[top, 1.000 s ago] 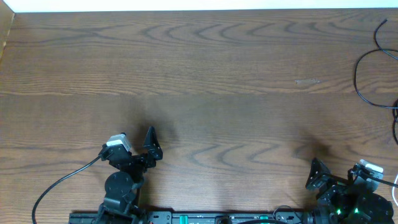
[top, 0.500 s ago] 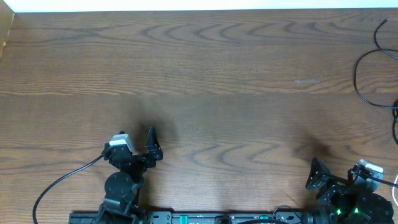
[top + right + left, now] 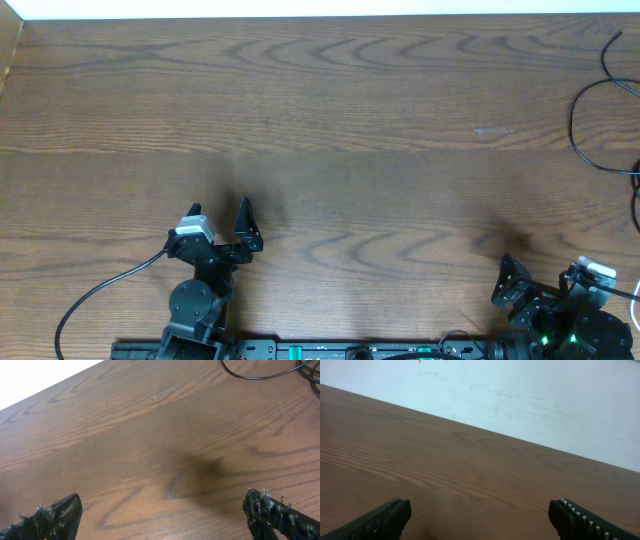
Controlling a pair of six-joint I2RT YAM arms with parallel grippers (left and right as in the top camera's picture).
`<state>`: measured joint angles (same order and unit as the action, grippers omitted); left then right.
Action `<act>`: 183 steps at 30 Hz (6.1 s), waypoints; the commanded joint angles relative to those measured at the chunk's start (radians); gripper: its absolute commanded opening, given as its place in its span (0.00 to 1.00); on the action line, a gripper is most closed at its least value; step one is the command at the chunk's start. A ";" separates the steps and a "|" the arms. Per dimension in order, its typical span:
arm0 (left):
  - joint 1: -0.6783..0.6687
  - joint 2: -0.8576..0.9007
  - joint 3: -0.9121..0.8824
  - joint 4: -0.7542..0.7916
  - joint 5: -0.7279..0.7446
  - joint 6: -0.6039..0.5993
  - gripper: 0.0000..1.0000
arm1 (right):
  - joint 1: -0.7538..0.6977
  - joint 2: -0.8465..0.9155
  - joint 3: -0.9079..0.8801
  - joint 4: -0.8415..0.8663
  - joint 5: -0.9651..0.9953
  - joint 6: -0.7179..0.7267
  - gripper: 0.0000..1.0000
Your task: Untangle cables
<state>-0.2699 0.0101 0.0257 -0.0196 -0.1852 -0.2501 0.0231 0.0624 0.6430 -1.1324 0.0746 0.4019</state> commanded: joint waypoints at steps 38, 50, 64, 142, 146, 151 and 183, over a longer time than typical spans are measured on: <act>0.212 -0.008 -0.022 -0.036 -0.006 0.348 0.93 | 0.007 -0.005 -0.004 0.003 -0.002 0.006 0.99; 0.215 -0.008 -0.022 -0.039 0.022 0.366 0.93 | 0.007 -0.005 -0.004 0.002 -0.002 0.006 0.99; 0.215 -0.008 -0.022 -0.040 0.021 0.253 0.94 | 0.007 -0.005 -0.004 0.003 -0.002 0.006 0.99; 0.214 -0.005 -0.022 -0.039 0.020 0.253 0.93 | 0.003 -0.057 -0.595 0.975 -0.003 -0.198 0.99; 0.214 -0.005 -0.022 -0.039 0.020 0.253 0.93 | 0.003 -0.057 -0.636 1.064 -0.002 -0.224 0.99; 0.214 -0.005 -0.022 -0.039 0.020 0.253 0.93 | 0.003 -0.057 -0.638 1.070 -0.002 -0.233 0.99; 0.214 -0.005 -0.022 -0.039 0.020 0.252 0.93 | 0.003 -0.057 -0.638 1.062 -0.014 -0.448 0.99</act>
<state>-0.0597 0.0101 0.0265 -0.0242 -0.1623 0.0036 0.0227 0.0124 0.0101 -0.0692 0.0631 -0.0261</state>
